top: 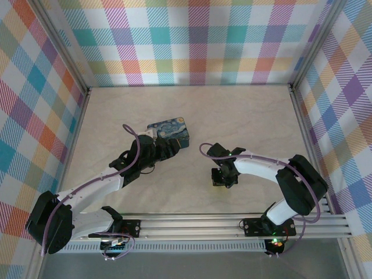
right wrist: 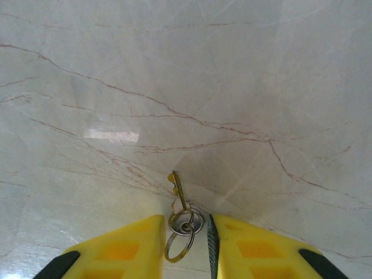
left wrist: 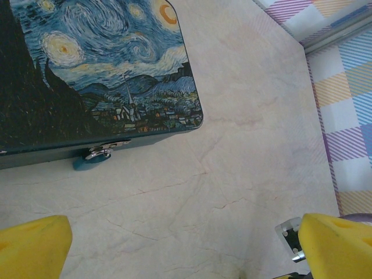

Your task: Unlock a padlock with a key

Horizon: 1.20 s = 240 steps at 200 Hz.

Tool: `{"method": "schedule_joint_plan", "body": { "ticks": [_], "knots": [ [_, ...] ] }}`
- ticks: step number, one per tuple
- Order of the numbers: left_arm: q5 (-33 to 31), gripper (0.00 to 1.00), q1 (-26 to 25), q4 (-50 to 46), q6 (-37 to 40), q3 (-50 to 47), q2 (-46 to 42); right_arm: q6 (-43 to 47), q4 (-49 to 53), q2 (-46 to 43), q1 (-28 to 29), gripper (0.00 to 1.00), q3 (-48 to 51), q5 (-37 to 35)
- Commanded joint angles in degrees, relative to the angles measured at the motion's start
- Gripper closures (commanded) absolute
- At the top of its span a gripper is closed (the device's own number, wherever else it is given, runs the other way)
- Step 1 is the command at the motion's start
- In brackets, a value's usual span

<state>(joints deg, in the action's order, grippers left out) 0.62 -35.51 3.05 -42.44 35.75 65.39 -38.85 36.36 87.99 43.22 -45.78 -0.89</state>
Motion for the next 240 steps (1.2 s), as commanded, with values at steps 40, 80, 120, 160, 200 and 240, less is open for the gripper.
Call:
{"method": "schedule_joint_plan", "body": {
  "ticks": [40, 80, 120, 160, 200, 240],
  "knots": [
    [-1.2, 0.0, -0.8, -1.2, 0.7, 2.7, -1.5, -1.3, 1.2, 1.1, 0.6, 0.81, -0.7, 0.0],
    [-1.5, 0.0, -0.8, -1.8, 1.0, 3.0, -1.9, -1.4, 1.3, 0.8, 0.7, 0.88, -0.4, -0.2],
    [-1.9, 0.0, -0.8, -2.0, 1.0, 3.1, -2.3, -1.5, 1.3, 0.2, 0.7, 0.94, 0.0, -0.4],
    [-2.1, 0.0, -0.8, -2.0, 0.7, 3.1, -3.1, -1.8, 0.7, -0.7, 0.7, 0.97, 0.8, -0.4],
    [-0.6, 0.0, -0.8, -0.6, -0.4, 2.9, -3.6, -2.0, -3.7, -4.8, 0.7, 1.0, 2.8, 0.1],
    [4.1, 0.01, -0.8, 2.8, -2.7, 3.6, -2.3, -2.1, -11.9, -12.7, 0.7, 1.0, 6.0, 1.2]
  ]
}}
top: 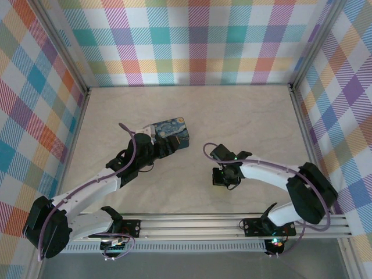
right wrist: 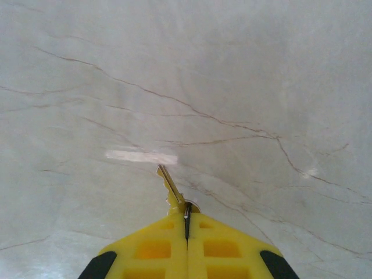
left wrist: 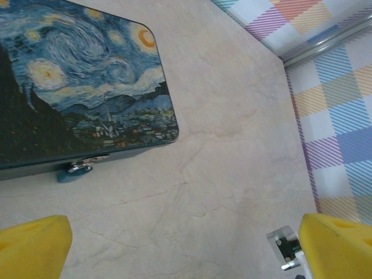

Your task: Unlock a padlock with a key

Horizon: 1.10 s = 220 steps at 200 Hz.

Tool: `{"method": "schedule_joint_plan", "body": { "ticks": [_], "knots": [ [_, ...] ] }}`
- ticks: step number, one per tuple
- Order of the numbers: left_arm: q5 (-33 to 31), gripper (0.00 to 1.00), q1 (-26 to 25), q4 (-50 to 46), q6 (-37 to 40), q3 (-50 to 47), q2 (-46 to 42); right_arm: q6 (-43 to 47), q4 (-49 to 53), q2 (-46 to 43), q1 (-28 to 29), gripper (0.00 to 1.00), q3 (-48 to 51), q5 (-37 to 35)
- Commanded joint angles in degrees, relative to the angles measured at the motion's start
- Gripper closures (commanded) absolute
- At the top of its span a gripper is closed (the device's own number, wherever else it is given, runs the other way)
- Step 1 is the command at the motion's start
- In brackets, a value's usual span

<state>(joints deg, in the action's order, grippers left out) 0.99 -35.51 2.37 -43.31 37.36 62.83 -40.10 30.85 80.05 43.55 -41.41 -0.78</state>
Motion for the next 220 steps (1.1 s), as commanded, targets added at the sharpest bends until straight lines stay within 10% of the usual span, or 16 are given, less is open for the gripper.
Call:
{"method": "schedule_joint_plan", "body": {
  "ticks": [1, 95, 220],
  "knots": [
    [3.8, 0.02, -0.7, 3.6, -1.9, 2.0, 0.4, -0.9, -6.6, -5.1, 0.4, 1.0, 1.7, 1.1],
    [15.3, 0.31, -5.2, 10.0, -0.8, 8.5, 9.6, 2.6, -25.3, -25.3, 0.5, 1.0, 6.6, 1.7],
    [18.1, 0.64, -11.7, 11.4, 1.3, 15.1, 19.6, 4.6, -27.5, -26.9, 0.7, 1.0, 5.3, 2.4]
  ]
}}
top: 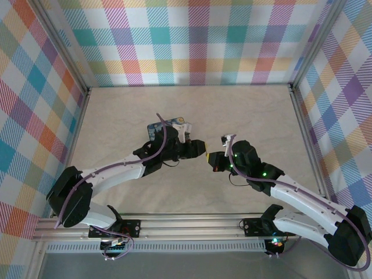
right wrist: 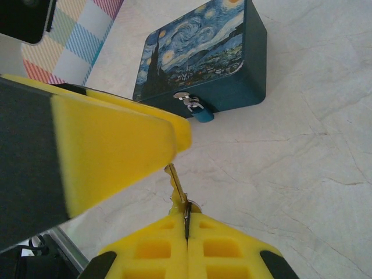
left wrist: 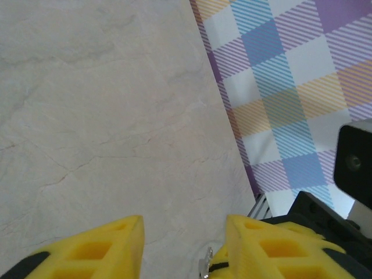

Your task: Unlock a padlock with a key

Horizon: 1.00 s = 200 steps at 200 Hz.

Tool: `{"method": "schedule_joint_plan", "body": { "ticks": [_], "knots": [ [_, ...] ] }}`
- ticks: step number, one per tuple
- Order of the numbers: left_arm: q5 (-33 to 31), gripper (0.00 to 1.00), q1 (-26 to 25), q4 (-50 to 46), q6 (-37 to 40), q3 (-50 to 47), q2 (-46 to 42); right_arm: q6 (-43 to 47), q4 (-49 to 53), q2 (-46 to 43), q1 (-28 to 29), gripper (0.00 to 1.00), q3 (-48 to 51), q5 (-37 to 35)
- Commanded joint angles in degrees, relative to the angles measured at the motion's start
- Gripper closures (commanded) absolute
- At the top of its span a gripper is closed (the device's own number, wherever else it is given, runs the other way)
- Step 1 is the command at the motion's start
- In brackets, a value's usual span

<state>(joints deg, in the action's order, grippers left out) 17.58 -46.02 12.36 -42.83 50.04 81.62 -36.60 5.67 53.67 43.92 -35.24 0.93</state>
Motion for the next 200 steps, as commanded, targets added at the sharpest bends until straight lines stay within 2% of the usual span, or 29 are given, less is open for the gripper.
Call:
{"method": "schedule_joint_plan", "body": {
  "ticks": [1, 73, 93, 129, 170, 200],
  "knots": [
    [1.5, 0.65, -1.2, 1.4, 0.8, 2.5, 0.9, 1.0, -2.3, -0.5, 0.4, 1.0, -0.8, 0.7],
    [0.5, 1.0, -1.5, 0.1, 1.7, 3.3, 0.6, 1.0, -1.5, -1.3, 0.4, 1.0, -0.8, 0.1],
    [-0.6, 1.0, -1.5, -1.1, 2.6, 3.4, -0.6, 0.9, -1.6, -2.3, 0.4, 0.96, -0.3, 0.2],
    [-3.4, 1.0, -1.3, -4.8, 5.4, 3.9, -4.2, 1.6, -1.6, -5.4, -2.0, 0.75, 1.3, 4.2],
    [-3.1, 1.0, -0.7, -5.2, 6.5, 4.4, -7.5, -1.8, -10.9, -8.2, -10.2, 0.6, 5.0, 21.2],
    [-2.1, 1.0, -0.6, -5.0, 7.4, 5.2, -8.5, -3.1, -19.6, -8.9, -11.7, 0.46, 6.3, 28.6]
  ]
}}
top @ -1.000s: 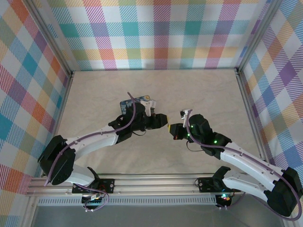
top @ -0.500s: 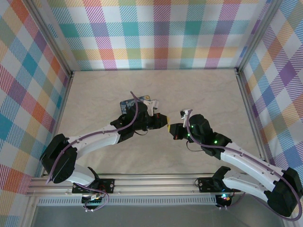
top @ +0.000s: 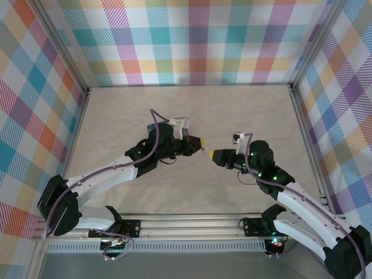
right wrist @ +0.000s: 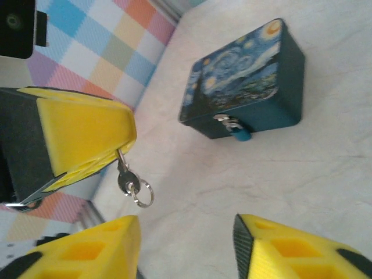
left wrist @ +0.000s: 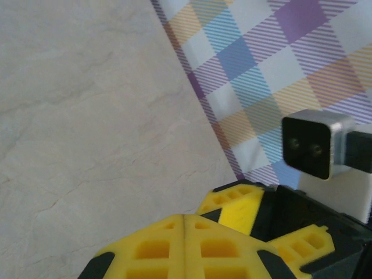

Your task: Unlock a padlock with a key

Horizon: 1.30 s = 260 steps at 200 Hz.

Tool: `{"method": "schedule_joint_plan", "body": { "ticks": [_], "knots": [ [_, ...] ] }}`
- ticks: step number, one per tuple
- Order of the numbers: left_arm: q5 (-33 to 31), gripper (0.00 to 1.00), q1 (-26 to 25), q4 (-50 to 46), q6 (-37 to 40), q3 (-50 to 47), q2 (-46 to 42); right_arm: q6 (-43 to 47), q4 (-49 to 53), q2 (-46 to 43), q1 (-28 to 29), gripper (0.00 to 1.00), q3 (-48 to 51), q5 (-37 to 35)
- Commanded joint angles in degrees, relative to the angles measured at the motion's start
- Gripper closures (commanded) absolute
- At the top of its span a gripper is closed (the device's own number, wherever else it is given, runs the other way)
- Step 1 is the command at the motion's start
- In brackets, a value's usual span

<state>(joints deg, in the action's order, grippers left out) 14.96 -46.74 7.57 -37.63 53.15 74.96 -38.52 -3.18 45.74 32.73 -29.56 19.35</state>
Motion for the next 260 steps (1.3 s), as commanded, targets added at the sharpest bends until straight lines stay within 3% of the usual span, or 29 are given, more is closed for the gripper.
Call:
{"method": "schedule_joint_plan", "body": {
  "ticks": [1, 39, 73, 260],
  "knots": [
    [0.5, 1.0, 0.2, -0.2, 2.2, 2.1, -1.9, -1.2, -10.9, -0.9, -0.6, 0.45, 0.6, 10.3],
    [2.4, 1.0, 0.2, 1.5, 1.9, 2.4, -2.3, -3.6, -17.0, 4.8, -0.6, 0.44, -0.4, 15.3],
    [2.6, 1.0, 0.2, 1.9, 1.3, 2.0, -2.4, -3.8, -18.8, 7.5, -0.6, 0.46, -1.9, 15.2],
    [2.9, 1.0, 0.2, 3.2, 0.5, 1.1, -2.0, -4.2, -15.7, 7.9, -0.6, 0.87, -2.6, 11.8]
  ]
}}
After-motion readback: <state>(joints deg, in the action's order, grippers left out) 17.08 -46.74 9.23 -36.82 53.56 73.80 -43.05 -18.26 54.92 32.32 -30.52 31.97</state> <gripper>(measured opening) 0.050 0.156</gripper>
